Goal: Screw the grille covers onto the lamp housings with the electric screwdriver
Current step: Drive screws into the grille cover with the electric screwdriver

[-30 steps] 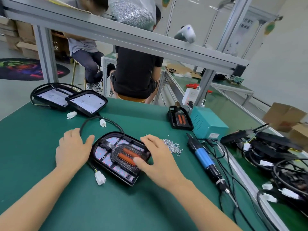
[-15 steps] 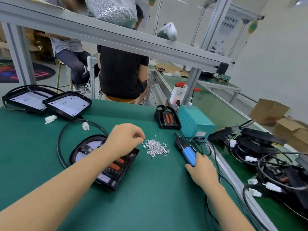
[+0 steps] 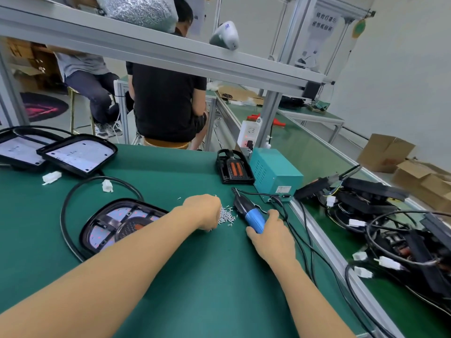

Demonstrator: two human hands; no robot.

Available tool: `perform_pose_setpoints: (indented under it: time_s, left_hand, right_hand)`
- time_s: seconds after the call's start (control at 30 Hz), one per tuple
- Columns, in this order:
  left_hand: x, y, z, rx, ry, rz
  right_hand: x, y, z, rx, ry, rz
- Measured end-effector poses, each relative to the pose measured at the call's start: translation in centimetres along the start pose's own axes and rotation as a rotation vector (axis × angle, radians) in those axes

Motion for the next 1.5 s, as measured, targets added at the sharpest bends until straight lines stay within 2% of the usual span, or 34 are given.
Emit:
perform_pose_setpoints:
  time_s: [0.5, 0.6, 0.83, 1.33, 1.4, 1.5]
  left_hand:
    - [-0.7, 0.7, -0.1, -0.156, 0.032, -0.191]
    - [-0.4, 0.7, 0.0, -0.167, 0.006, -0.197]
    - [-1.0, 0.6, 0.2, -0.144, 0.016, -0.227]
    - [-1.9, 1.4, 1.1, -0.105, 0.008, -0.401]
    - [-1.9, 1.4, 1.3, -0.12, -0.002, -0.379]
    - [-2.1, -0.3, 1.5, -0.222, -0.028, -0.197]
  right_hand:
    - [1.0, -0.2, -0.2, -0.085, -0.133, 0.231]
    - [1.4, 0.0, -0.6, -0.051, -0.17, 0.266]
    - [1.2, 0.7, -1.5, 0.117, -0.135, 0.165]
    - [0.6, 1.1, -1.7, 0.076, -0.107, 0.088]
    - [0.7, 1.1, -1.7, 0.069, -0.114, 0.077]
    - [0.7, 0.7, -1.7, 0.07, -0.124, 0.047]
Point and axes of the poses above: each hand's wrist, its own z-axis away from the middle knuckle, its own y-axis out of the palm, x = y × z, the point moved 9 cm from there along -z, towards the middle knuckle, and after that the axes turned 7 degrees about -x, right-handed, at the moved point
